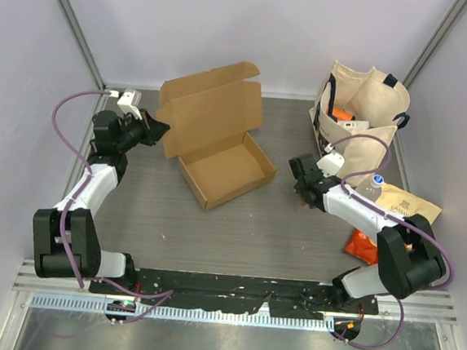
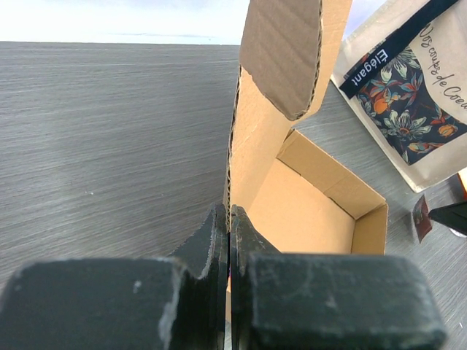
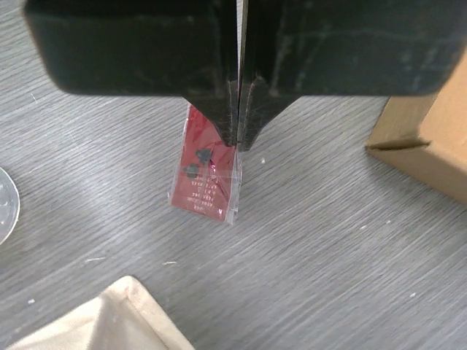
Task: Fold the paper box
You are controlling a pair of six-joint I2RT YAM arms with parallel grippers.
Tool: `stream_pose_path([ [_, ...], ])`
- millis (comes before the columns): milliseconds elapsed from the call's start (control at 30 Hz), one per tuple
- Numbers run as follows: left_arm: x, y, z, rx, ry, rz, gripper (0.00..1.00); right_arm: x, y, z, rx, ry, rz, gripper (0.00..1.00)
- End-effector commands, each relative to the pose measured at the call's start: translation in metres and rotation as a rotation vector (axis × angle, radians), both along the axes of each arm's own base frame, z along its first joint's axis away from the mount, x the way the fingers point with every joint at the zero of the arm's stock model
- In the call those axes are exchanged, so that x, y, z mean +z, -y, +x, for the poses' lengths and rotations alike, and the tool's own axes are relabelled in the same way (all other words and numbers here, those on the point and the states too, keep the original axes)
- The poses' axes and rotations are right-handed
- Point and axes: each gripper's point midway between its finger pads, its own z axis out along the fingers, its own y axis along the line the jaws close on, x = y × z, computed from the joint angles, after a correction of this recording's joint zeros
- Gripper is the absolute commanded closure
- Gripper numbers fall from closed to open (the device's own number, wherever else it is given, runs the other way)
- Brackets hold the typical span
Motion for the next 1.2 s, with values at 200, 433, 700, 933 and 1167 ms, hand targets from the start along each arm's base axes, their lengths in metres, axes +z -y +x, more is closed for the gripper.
stream_pose_path([
  [200, 0.023, 0.001, 0.002, -0.007, 0.09, 0.053, 1.0, 0.129, -0.124, 0.028, 0.363, 0.272, 0.056, 0.99],
  [433, 0.019, 0.001, 0.0, -0.02, 0.12, 0.098, 1.0, 0.161, -0.195, 0.037, 0.764, 0.327, 0.105, 0.2],
  [700, 0.013, 0.001, 0.002, -0.062, 0.141, 0.175, 1.0, 0.171, -0.116, 0.143, 1.128, 0.379, 0.165, 0.23],
  [933, 0.004, 0.002, 0.005, -0.084, 0.132, 0.195, 1.0, 0.172, -0.131, 0.188, 1.326, 0.485, 0.114, 0.25],
  [1167, -0.002, -0.001, 0.011, -0.082, 0.127, 0.222, 1.0, 0.161, -0.148, 0.215, 1.417, 0.539, 0.123, 0.25],
])
